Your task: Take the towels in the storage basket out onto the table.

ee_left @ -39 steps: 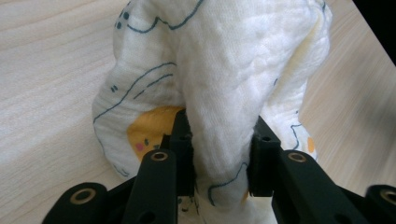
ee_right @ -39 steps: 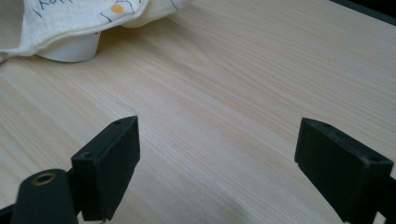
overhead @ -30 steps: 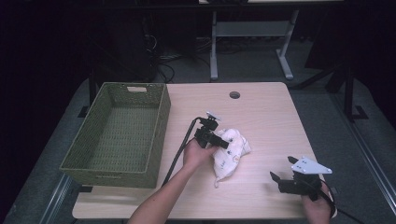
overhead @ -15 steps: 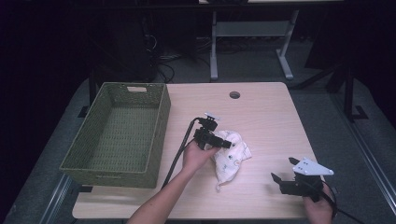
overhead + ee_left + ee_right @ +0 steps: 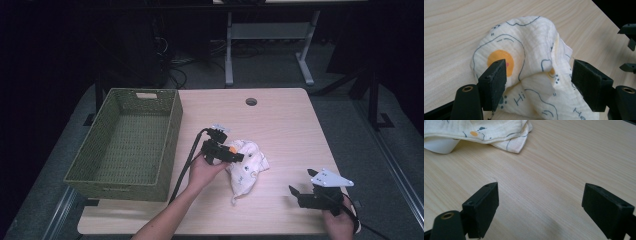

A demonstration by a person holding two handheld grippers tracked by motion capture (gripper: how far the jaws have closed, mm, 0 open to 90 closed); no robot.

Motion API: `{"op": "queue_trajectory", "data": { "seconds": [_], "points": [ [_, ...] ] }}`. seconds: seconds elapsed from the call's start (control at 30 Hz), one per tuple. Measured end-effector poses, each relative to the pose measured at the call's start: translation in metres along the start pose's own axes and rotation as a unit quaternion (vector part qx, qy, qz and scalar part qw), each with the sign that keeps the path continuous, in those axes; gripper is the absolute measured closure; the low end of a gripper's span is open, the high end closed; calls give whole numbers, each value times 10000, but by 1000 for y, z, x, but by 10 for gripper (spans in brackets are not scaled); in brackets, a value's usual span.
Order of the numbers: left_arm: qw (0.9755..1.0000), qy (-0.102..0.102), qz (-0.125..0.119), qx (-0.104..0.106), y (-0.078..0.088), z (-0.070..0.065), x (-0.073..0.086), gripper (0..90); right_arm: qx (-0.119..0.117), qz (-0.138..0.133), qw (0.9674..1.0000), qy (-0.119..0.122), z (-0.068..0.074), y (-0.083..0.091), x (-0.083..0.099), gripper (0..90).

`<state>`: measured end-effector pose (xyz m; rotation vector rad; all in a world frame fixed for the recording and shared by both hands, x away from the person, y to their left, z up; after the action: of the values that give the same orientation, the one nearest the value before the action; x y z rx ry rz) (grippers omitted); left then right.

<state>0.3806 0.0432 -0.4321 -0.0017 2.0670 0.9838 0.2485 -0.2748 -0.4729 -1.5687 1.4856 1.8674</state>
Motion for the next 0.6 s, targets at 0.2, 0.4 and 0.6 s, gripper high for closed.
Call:
{"op": "queue_trajectory", "data": {
  "seconds": [0.2, 0.4, 0.6],
  "points": [
    [10000, -69, -48, 29, 7, 0, 5, 278, 15, 30, 10000, 10, 3, 0, -1, 137],
    [9999, -83, -68, 44, 13, 0, 11, 275, 20, 36, 10000, 8, 2, -2, -1, 137],
    [9998, -114, -94, 94, 22, -1, 18, 273, 13, 79, 10000, 3, 3, -3, -1, 137]
  ]
}}
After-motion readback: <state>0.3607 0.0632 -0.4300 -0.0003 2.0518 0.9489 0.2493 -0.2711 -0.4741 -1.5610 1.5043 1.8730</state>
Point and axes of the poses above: each handheld gripper's, and its own axes: y roughly backward along the jaws, x roughly out of its underside, z roughly to its left, the point moved 1 cm from there along -y, roughly forward along the jaws, and after that the axes turned 5 degrees about -z, right-handed, at the moved point
